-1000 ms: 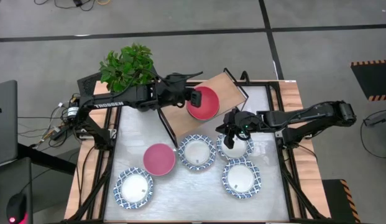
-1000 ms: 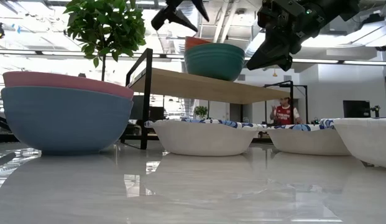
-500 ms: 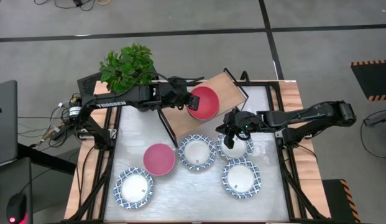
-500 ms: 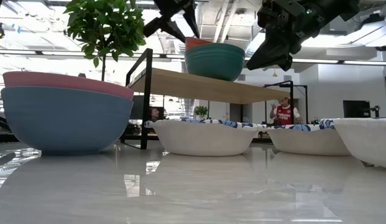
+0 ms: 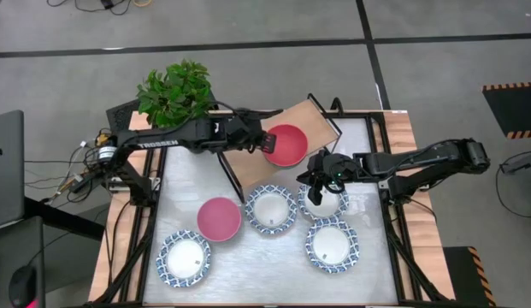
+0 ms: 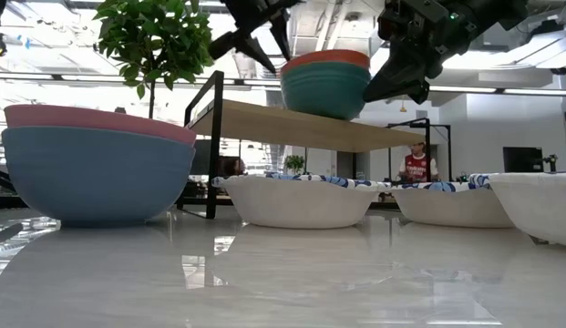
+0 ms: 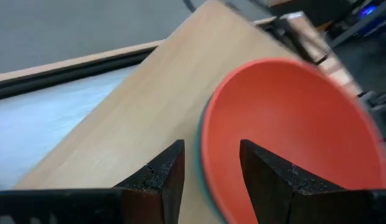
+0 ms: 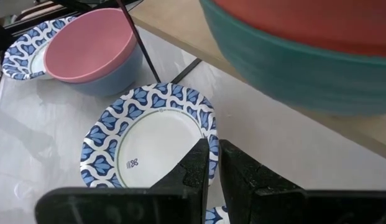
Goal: Place and stack bowls onto a shelf
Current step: Stack the pink bowl on the orange bowl on the shelf
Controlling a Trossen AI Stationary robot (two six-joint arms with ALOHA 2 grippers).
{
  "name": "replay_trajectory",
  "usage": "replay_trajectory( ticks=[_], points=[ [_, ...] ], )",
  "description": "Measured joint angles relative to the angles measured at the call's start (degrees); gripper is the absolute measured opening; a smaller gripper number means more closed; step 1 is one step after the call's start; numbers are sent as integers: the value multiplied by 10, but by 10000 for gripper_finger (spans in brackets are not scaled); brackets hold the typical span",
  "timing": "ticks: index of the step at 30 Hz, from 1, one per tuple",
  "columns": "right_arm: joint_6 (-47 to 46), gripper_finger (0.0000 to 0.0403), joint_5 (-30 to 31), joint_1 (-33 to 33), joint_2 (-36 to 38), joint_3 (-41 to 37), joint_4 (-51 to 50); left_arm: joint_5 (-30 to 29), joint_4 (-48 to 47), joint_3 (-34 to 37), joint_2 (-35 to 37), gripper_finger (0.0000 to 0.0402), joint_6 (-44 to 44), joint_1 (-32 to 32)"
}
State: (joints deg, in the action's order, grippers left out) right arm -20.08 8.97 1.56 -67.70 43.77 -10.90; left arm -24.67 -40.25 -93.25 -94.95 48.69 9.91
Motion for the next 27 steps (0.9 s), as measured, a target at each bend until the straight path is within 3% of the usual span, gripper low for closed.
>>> replay_trajectory(
  ticks=[4, 8, 11, 14, 17, 21, 24, 27],
  points=[
    [0, 64, 0, 3, 0, 0, 0, 33, 19, 0, 17, 138, -10, -3],
    [0, 64, 0, 4, 0, 0, -2, 139, 14, 0, 47, 138, -68, -20],
    [0, 64, 0, 3, 0, 0, -2, 230, -22, 0, 70, 138, -104, -43],
    [0, 64, 0, 3, 0, 0, -3, 276, -106, -1, 82, 138, -105, -77],
    [0, 64, 0, 3, 0, 0, -5, 266, -213, -1, 84, 138, -100, -126],
    [0, 64, 0, 2, 0, 0, -5, 184, -314, 0, 69, 138, -74, -200],
    [0, 64, 0, 2, 0, 0, -5, 120, -354, 0, 60, 138, -58, -243],
    [0, 64, 0, 2, 0, 0, -5, 92, -377, 6, 59, 147, -49, -266]
  ],
)
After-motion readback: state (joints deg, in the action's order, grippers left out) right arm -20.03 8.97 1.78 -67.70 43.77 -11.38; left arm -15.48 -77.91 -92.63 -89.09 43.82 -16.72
